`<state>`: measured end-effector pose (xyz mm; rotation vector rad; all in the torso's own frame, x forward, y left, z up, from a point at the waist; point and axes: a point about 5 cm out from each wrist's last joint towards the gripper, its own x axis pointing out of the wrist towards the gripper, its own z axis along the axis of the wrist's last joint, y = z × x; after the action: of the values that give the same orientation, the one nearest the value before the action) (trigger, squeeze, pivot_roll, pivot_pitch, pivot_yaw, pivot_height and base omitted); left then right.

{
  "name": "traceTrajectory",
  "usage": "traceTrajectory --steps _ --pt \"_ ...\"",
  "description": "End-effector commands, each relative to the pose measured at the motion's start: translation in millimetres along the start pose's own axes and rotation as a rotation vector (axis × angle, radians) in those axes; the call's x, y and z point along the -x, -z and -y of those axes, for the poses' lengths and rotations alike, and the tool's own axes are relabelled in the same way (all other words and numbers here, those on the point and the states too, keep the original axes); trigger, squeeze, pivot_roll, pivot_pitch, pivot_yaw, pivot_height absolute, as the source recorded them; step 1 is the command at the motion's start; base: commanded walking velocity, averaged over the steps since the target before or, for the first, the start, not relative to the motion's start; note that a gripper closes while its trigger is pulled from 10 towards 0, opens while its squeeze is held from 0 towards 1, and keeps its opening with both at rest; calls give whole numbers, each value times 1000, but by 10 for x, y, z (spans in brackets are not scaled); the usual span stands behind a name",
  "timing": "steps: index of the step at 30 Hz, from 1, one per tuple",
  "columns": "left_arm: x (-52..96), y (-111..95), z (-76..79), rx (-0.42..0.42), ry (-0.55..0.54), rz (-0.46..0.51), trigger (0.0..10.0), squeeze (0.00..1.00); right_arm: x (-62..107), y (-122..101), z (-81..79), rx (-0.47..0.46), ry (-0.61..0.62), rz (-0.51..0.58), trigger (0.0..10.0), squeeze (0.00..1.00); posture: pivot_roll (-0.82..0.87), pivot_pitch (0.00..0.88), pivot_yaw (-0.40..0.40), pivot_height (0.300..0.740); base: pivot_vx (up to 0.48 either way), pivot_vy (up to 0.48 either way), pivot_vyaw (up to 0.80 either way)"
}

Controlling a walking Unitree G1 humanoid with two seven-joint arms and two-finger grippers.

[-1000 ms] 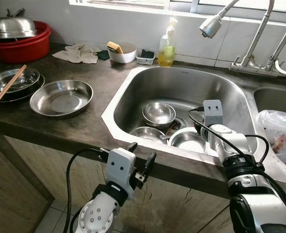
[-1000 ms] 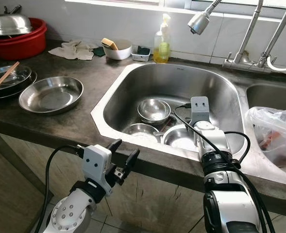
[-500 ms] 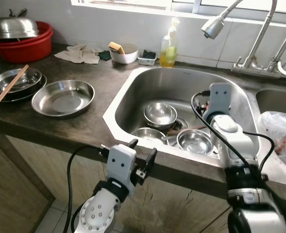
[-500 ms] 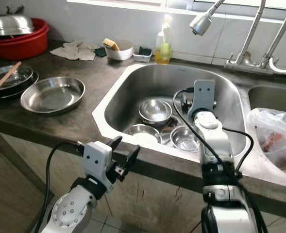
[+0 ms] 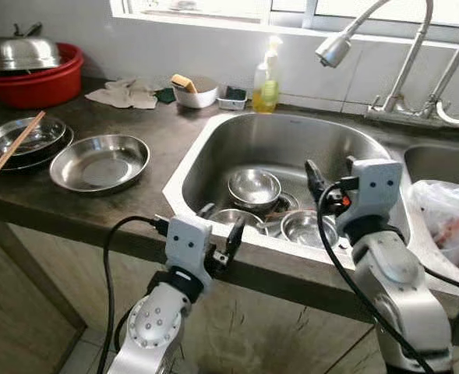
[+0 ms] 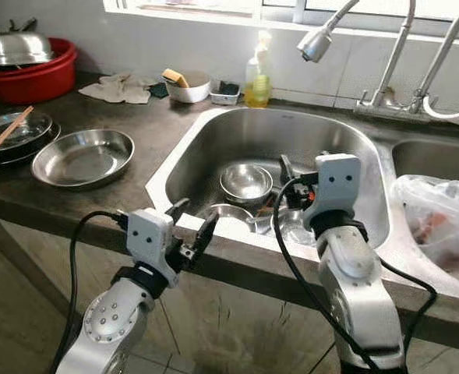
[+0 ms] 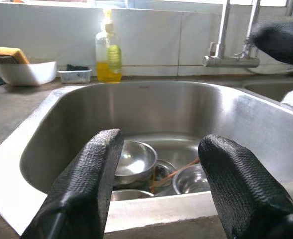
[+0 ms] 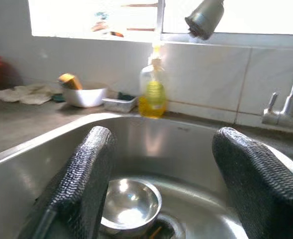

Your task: Kitchen organization

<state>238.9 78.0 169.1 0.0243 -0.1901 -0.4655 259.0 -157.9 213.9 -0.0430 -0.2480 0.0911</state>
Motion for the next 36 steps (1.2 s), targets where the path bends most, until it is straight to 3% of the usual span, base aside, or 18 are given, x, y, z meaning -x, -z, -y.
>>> traceTrajectory --steps 1,5,15,20,32,36 --pt "-2 3 -14 12 -11 -3 10000 0 103 31 -24 17 2 -15 10000 0 11 0 -40 740 0 0 0" --pt "-1 0 -2 13 -3 0 10000 0 156 88 -11 -11 42 -51 10000 0 17 0 -45 740 0 0 0" --pt "-14 4 52 38 30 6 10000 0 84 81 -67 79 24 -17 10000 0 10 0 -43 740 0 0 0" --pt "-17 3 34 35 21 1 10000 0 60 81 -114 61 14 -17 10000 0 17 0 -43 740 0 0 760" --pt "7 18 38 42 16 -6 10000 0 10 72 -135 32 26 -17 10000 0 16 0 -44 740 0 452 800" --pt "21 31 7 35 4 -15 10000 0 -1 63 -141 34 25 -16 10000 0 16 0 -46 740 0 0 800"
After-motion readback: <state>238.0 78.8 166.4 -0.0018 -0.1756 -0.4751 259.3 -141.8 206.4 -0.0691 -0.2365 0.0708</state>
